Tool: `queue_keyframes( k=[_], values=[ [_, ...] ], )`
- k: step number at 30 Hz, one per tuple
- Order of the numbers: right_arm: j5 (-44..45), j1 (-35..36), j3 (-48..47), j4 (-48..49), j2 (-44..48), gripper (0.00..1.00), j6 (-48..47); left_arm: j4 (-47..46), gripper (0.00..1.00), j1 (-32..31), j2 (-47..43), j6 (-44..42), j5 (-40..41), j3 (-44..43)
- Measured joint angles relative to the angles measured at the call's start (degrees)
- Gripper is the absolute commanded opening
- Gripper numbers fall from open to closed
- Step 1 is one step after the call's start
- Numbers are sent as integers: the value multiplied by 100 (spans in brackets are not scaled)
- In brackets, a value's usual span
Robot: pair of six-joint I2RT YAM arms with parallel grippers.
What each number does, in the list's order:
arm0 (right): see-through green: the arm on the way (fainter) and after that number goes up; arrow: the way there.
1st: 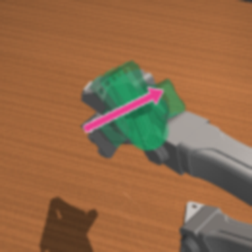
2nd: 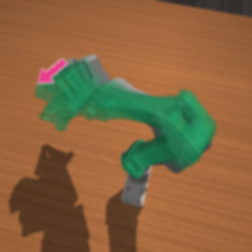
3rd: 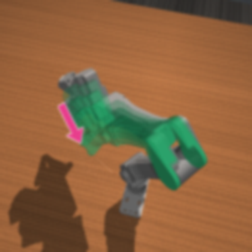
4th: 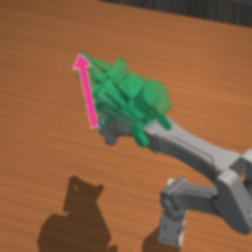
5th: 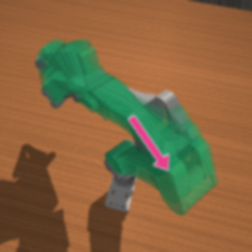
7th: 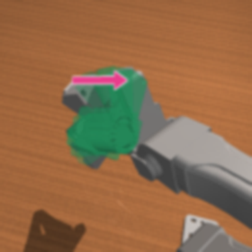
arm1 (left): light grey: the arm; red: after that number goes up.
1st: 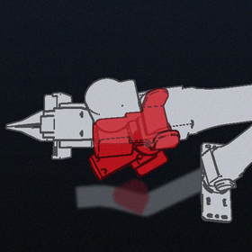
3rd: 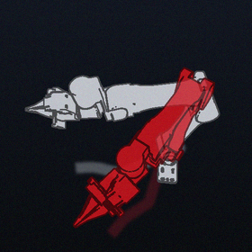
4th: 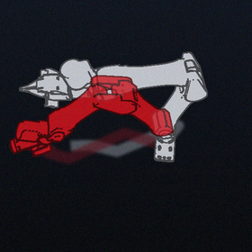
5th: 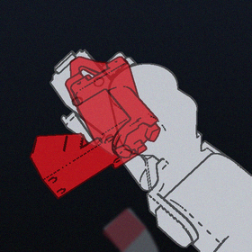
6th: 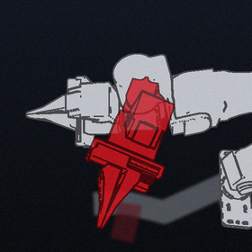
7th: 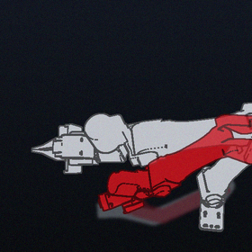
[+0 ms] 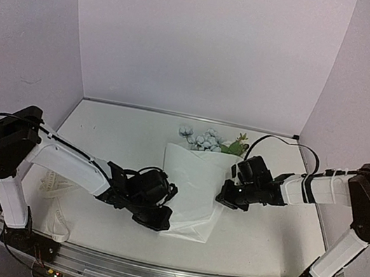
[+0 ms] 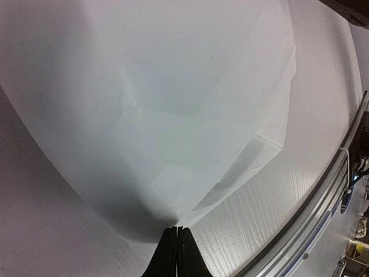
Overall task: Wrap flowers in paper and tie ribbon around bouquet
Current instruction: Press the fold line on the folded wrapping paper.
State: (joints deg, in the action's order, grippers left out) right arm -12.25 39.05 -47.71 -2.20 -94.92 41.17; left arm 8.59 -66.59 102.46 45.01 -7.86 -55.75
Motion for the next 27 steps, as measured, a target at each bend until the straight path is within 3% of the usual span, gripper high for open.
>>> queue_keyframes(
  k=[12, 27],
  values=[
    [-2, -50, -272, -268, -103, 0, -43, -475, 5, 7, 332, -1, -307, 136],
    [7, -50, -284, -426, -103, 0, -68, -539, 4, 135, -86, -61, -404, 223]
  ],
)
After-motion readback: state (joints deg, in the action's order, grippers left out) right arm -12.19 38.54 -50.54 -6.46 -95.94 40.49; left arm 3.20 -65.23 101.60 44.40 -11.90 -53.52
